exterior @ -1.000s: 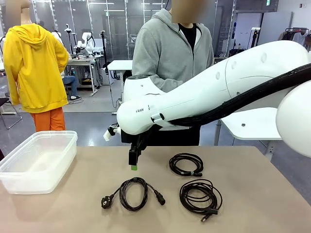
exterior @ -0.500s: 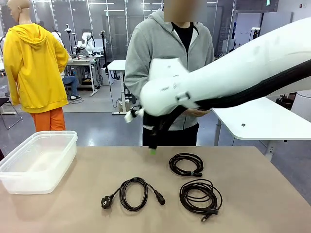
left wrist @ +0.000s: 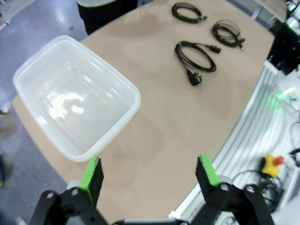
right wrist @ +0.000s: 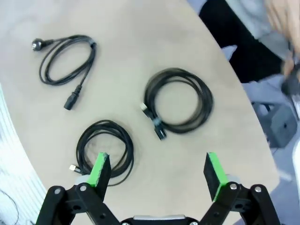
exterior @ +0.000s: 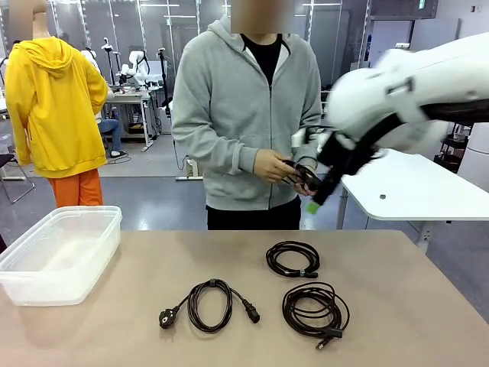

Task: Organize and store the cables.
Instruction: Place the Power Cable into the Organizing box.

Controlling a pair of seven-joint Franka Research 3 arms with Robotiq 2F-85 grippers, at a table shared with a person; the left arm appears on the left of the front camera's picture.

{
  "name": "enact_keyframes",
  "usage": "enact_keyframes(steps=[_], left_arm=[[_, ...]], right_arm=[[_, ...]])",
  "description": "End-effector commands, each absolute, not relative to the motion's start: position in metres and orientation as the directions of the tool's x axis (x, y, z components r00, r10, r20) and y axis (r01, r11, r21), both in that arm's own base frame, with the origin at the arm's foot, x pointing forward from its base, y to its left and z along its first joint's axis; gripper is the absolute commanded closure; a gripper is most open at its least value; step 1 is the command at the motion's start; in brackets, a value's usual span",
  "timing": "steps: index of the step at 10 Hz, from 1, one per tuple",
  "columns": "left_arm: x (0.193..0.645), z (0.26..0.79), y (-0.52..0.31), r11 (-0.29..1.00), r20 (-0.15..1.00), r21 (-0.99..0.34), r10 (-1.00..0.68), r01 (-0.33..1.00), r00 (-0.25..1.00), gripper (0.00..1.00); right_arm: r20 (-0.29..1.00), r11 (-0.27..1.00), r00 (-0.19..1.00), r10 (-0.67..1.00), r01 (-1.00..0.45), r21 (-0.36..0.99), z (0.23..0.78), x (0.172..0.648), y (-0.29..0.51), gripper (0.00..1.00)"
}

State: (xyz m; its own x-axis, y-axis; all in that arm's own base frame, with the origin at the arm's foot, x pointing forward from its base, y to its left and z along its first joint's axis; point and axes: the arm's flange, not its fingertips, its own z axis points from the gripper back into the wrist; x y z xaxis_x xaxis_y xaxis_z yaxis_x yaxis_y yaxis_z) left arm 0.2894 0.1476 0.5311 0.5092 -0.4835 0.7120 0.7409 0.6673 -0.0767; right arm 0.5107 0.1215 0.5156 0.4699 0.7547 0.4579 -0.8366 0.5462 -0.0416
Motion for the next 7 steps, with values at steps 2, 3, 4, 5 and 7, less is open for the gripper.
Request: enact_keyframes(steps=[2,3,4,5,7], left_arm=[[0.289,0.532,0.149,0.651,0.721,-0.071,-0.49,0.756,0.49,0.0],[0.289,0.532,0.149,0.651,0.721,-0.071,-0.49,0.756,0.49,0.0],[0.289,0.532,0.149,0.651,0.721,-0.071,-0.49,0.756,0.49,0.0],[0.289,0.532,0.149,0.651,0.721,-0.071,-0.49,0.756,0.49,0.0],[0.289,0.532,0.149,0.651,0.721,-0.071,-0.49,0.756,0.49,0.0]], right_arm=[[0.59,0.694,0.551,0.591,-0.72,-0.023,0.497,0.457,0.025,0.0],[0.615,0.764,0.6,0.512,-0.645,-0.007,0.498,0.437,-0.008,0.0],[0.647,0.804,0.622,0.442,-0.594,0.021,0.496,0.422,-0.036,0.0],[0.667,0.835,0.64,0.38,-0.548,0.05,0.492,0.409,-0.062,0.0],[0.695,0.865,0.655,0.296,-0.492,0.096,0.482,0.397,-0.097,0.0]])
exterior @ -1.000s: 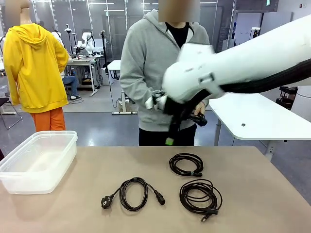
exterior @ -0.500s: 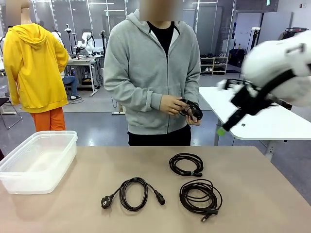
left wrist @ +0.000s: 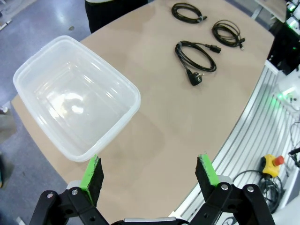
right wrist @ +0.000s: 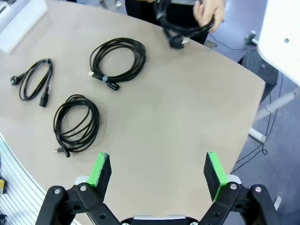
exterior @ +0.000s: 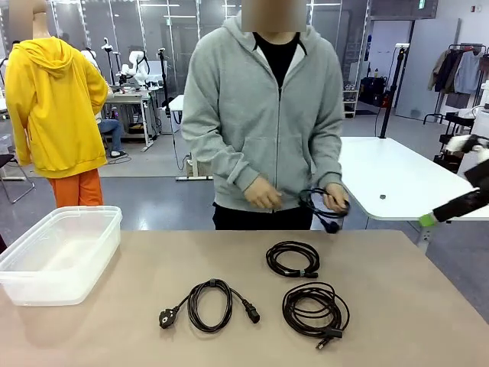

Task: Organize and store the cables.
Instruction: Place the Power Cable into the Organizing box.

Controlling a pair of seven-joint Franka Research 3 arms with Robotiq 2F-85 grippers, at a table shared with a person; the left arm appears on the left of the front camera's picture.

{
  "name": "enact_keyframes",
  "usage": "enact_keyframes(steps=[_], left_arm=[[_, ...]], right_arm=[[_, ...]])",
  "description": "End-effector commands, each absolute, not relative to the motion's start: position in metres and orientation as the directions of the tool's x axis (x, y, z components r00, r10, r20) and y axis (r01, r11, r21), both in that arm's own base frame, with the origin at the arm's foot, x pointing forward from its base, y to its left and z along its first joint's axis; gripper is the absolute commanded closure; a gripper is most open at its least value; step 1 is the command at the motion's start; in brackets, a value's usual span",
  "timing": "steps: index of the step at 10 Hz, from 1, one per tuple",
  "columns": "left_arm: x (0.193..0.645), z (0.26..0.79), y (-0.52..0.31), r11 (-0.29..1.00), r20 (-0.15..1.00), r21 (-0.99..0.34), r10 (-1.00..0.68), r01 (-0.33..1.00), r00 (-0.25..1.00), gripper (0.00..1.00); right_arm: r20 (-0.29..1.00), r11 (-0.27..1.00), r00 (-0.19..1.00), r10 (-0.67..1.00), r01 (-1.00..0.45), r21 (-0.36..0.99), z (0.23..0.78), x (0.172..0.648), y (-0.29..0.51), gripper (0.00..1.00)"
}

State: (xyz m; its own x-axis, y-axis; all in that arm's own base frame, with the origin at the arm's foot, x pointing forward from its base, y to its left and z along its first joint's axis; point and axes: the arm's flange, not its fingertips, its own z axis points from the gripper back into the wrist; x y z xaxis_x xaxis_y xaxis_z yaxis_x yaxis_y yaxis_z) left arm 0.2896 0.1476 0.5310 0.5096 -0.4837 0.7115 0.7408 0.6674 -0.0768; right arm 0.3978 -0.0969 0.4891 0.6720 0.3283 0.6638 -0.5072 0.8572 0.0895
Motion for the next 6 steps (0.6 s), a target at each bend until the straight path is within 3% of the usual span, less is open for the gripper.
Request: enact_keyframes(steps=[1,4,6], left_arm=[[0.289,0.532,0.149,0.651,0.721,-0.071,-0.49,0.756,0.49,0.0],[0.289,0.532,0.149,0.651,0.721,-0.071,-0.49,0.756,0.49,0.0],[0.289,0.532,0.149,0.651,0.721,-0.071,-0.49,0.756,0.49,0.0]], right_arm=[[0.705,0.883,0.669,0.237,-0.451,0.131,0.476,0.391,-0.11,0.0],[0.719,0.899,0.681,0.138,-0.391,0.198,0.46,0.378,-0.136,0.0],[0.739,0.879,0.653,0.164,-0.437,0.192,0.455,0.386,-0.135,0.0]])
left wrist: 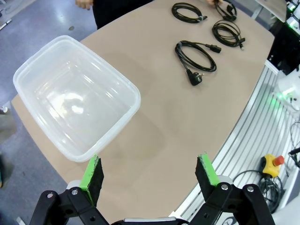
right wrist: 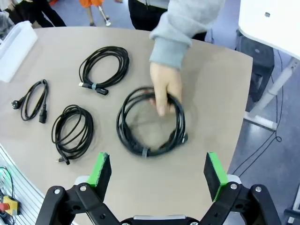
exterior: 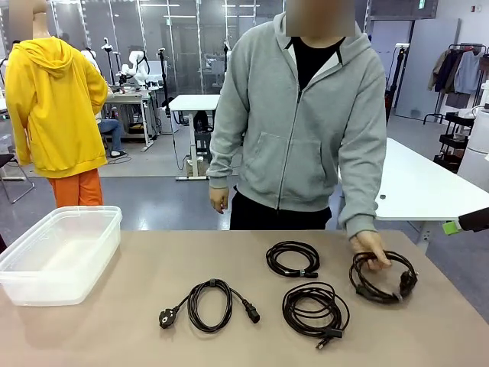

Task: Organize and store the cables.
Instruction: Place the Power Cable into the Organizing box.

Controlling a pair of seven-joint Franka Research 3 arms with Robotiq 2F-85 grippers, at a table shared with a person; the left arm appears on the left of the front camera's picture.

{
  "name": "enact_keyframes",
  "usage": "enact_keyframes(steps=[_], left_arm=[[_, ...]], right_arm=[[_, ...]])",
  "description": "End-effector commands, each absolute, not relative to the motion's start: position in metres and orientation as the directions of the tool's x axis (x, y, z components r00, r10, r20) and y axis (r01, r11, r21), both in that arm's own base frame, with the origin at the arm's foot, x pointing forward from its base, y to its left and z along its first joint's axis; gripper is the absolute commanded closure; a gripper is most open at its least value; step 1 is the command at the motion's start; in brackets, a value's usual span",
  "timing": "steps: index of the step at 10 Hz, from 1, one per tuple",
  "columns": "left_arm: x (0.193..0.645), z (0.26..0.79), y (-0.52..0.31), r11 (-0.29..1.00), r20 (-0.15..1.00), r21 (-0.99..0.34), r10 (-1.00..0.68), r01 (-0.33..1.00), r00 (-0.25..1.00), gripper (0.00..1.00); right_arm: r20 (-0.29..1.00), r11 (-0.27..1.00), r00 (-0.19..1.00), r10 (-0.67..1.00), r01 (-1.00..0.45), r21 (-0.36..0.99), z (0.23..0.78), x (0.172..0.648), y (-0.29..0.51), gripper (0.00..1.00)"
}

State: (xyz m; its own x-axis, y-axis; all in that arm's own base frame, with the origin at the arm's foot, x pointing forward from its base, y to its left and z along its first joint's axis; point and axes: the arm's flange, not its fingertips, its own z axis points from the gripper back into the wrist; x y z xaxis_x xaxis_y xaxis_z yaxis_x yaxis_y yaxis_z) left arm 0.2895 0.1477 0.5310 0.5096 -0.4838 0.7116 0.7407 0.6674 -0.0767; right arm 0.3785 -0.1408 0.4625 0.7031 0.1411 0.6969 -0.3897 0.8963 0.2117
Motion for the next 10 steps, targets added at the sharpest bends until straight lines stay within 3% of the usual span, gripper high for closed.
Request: enact_keyframes(steps=[1,8,9,10], left_arm=[[0.289,0.532,0.149,0.651,0.721,-0.071,-0.49,0.756,0.49,0.0],[0.29,0.531,0.148,0.667,0.712,-0.077,-0.484,0.741,0.51,0.0],[0.281,0.54,0.137,0.653,0.731,-0.04,-0.496,0.756,0.468,0.0],[0.295,0.543,0.108,0.608,0.665,-0.004,-0.592,0.794,0.456,0.0]], right_arm=[[0.689,0.901,0.71,0.143,-0.382,0.206,0.464,0.378,-0.142,0.0],[0.689,0.901,0.71,0.143,-0.382,0.206,0.464,0.378,-0.142,0.0],[0.689,0.901,0.71,0.143,-0.382,0.206,0.464,0.378,-0.142,0.0],[0.689,0.901,0.71,0.143,-0.382,0.206,0.464,0.378,-0.142,0.0]])
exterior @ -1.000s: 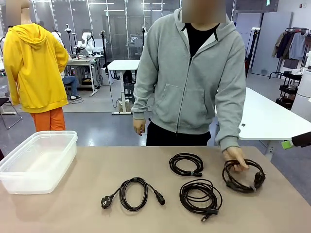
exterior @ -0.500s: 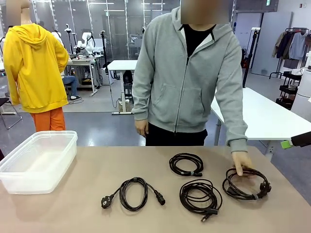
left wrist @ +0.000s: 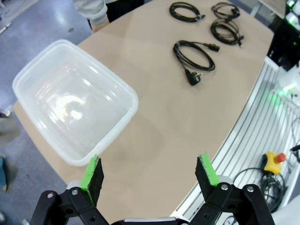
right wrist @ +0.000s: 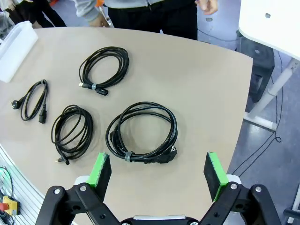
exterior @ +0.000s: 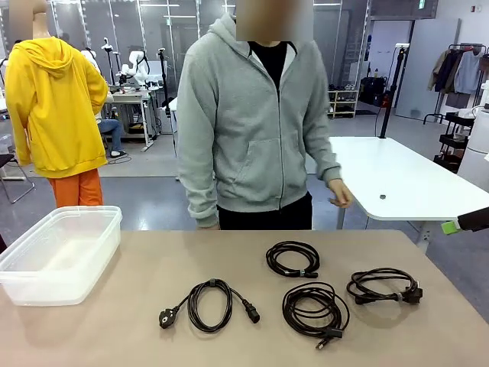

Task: Organize and store the cables.
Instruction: Place the Power Cable into the Organizing box.

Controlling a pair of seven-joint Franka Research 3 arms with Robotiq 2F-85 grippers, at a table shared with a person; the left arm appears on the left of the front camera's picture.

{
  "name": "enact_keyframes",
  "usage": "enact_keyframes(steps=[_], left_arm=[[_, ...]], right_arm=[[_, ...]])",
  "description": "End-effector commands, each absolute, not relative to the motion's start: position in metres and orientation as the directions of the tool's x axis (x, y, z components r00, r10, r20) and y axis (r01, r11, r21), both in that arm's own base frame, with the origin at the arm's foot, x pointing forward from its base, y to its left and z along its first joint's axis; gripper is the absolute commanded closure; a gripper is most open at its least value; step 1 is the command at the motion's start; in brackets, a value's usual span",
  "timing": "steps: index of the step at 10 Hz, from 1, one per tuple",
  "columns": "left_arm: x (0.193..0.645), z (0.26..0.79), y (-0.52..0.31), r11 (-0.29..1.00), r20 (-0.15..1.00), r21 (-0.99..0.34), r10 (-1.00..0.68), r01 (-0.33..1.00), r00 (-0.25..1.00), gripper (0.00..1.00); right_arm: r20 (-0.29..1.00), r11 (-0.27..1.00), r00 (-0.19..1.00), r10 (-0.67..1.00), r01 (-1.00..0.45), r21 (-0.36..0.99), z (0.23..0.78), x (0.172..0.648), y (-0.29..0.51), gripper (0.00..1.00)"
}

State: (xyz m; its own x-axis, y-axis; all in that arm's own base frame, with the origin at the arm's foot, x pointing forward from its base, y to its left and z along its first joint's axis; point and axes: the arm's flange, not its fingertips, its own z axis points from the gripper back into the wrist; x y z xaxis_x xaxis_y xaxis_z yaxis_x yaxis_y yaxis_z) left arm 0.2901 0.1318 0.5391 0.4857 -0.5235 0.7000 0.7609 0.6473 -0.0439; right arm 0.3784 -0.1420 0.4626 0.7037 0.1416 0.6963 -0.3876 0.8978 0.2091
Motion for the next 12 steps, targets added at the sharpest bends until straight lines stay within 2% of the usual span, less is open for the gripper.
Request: enact_keyframes(steps=[1,4,6,8,10,12], left_arm=[[0.315,0.547,0.07,0.533,0.609,0.036,-0.683,0.846,0.404,0.0],[0.371,0.552,-0.059,0.332,0.492,0.096,-0.836,0.939,0.245,0.0],[0.382,0.541,-0.131,0.253,0.38,0.127,-0.905,0.959,0.189,0.0],[0.382,0.519,-0.177,0.285,0.269,0.197,-0.936,0.938,0.228,0.0],[0.378,0.52,-0.175,0.241,0.336,0.148,-0.924,0.959,0.18,0.0],[0.378,0.52,-0.175,0.241,0.336,0.148,-0.924,0.959,0.18,0.0]], right_arm=[[0.689,0.901,0.71,0.143,-0.382,0.206,0.464,0.378,-0.142,0.0],[0.689,0.901,0.71,0.143,-0.382,0.206,0.464,0.378,-0.142,0.0],[0.689,0.901,0.71,0.143,-0.382,0.206,0.464,0.378,-0.142,0.0],[0.689,0.901,0.71,0.143,-0.382,0.206,0.464,0.378,-0.142,0.0],[0.689,0.901,0.71,0.143,-0.382,0.206,0.464,0.378,-0.142,0.0],[0.689,0.901,0.71,0.143,-0.382,0.206,0.464,0.378,-0.142,0.0]])
